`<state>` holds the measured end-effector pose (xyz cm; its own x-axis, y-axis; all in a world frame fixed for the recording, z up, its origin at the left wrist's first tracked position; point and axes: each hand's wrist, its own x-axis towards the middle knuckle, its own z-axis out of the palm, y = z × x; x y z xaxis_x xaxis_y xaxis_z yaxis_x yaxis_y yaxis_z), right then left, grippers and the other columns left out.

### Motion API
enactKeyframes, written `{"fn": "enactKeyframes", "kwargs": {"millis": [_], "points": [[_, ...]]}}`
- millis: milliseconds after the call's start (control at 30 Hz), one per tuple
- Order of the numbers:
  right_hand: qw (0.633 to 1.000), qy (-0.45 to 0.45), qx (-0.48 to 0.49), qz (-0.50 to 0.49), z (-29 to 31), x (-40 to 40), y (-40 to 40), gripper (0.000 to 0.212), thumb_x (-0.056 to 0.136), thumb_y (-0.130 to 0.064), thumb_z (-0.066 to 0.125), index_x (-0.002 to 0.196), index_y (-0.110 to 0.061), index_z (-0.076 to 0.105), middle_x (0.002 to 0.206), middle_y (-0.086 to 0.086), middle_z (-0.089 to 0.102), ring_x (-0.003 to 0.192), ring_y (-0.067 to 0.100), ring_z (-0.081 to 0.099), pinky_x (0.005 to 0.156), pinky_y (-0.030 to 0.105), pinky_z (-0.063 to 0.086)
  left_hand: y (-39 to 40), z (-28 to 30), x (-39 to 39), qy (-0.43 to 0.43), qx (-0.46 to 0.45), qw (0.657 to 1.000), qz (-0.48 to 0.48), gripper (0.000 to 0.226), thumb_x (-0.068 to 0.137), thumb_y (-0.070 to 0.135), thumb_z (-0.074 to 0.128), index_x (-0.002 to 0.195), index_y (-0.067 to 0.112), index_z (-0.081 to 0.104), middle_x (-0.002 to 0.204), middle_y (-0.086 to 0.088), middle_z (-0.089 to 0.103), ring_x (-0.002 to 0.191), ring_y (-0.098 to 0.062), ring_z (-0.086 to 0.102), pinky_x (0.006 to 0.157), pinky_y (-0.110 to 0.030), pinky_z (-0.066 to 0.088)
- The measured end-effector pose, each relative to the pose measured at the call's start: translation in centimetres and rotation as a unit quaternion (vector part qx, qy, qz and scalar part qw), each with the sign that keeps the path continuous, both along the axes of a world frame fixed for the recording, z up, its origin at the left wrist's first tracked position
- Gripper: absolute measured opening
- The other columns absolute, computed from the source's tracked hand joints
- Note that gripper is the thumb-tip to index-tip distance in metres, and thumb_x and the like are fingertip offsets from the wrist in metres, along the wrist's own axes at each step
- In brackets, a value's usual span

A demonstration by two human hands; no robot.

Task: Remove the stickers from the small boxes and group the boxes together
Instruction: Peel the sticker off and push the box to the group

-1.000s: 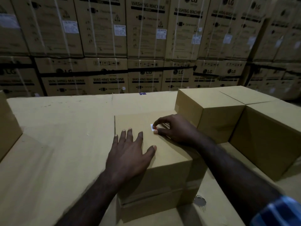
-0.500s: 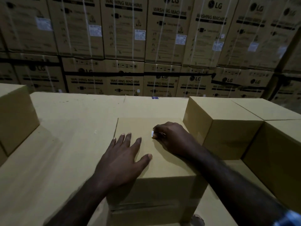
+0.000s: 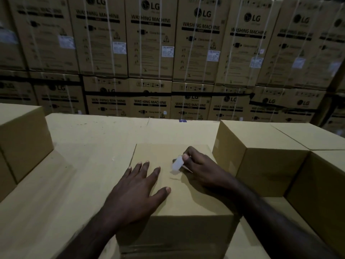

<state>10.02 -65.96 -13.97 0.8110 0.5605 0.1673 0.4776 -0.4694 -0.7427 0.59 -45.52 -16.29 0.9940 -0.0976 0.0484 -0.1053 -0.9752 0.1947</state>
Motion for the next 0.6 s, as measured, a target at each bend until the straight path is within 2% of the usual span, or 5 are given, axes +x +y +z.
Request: {"fn": "enactKeyframes", "kwargs": {"millis": [133, 200, 300, 467, 600], "points": [[0.999, 0.02, -0.018, 0.018, 0.0, -0.1, 0.1, 0.042, 0.09, -0.057, 0.033, 0.098, -0.019, 0.049, 0.105, 0.008, 0.067, 0.105, 0.031, 0.061, 0.087, 0.057, 0.049, -0.1, 0.0, 0.0, 0.003, 0.006, 1.0, 0.01, 0.093, 0.07, 0.083, -0.001, 0.152, 0.039, -0.001, 0.161, 0.003, -0.01, 0.148, -0.015, -0.01, 0.117, -0.034, -0.005], [0.999, 0.019, -0.027, 0.0, 0.2, 0.1, -0.1, 0.035, 0.098, -0.049, 0.033, 0.099, -0.018, 0.049, 0.104, 0.007, 0.066, 0.103, 0.031, 0.06, 0.087, 0.053, 0.048, -0.1, 0.0, 0.1, 0.004, 0.003, 1.0, 0.012, 0.087, 0.077, 0.08, 0.006, 0.152, 0.038, 0.0, 0.161, 0.004, -0.01, 0.148, -0.014, -0.01, 0.117, -0.034, -0.005], [0.998, 0.003, -0.051, -0.03, 0.6, 0.8, -0.2, 0.03, 0.104, -0.037, 0.033, 0.098, -0.014, 0.05, 0.099, 0.008, 0.065, 0.093, 0.029, 0.057, 0.084, 0.047, 0.045, -0.1, -0.1, 0.1, 0.002, -0.001, 1.0, 0.011, 0.099, 0.064, 0.084, -0.003, 0.152, 0.039, 0.001, 0.161, 0.004, -0.009, 0.148, -0.014, -0.009, 0.116, -0.034, -0.005], [0.995, 0.087, -0.039, -0.005, 1.1, 1.2, -0.3, 0.024, 0.103, -0.032, 0.039, 0.1, -0.016, 0.057, 0.11, 0.012, 0.064, 0.109, 0.03, 0.058, 0.094, 0.047, 0.046, -0.1, 0.2, 0.0, 0.01, 0.004, 1.0, 0.009, 0.097, 0.066, 0.085, -0.002, 0.152, 0.039, -0.001, 0.161, 0.005, -0.011, 0.148, -0.014, -0.01, 0.117, -0.035, -0.005], [0.992, 0.122, -0.035, -0.004, 1.2, 1.2, -1.4, 0.022, 0.102, -0.031, 0.042, 0.095, -0.02, 0.06, 0.118, 0.013, 0.065, 0.114, 0.031, 0.058, 0.098, 0.047, 0.044, -0.1, 0.2, 0.1, 0.013, 0.006, 1.0, 0.016, 0.079, 0.084, 0.077, 0.013, 0.152, 0.038, -0.001, 0.161, 0.004, -0.013, 0.148, -0.015, -0.011, 0.116, -0.035, -0.006]]}}
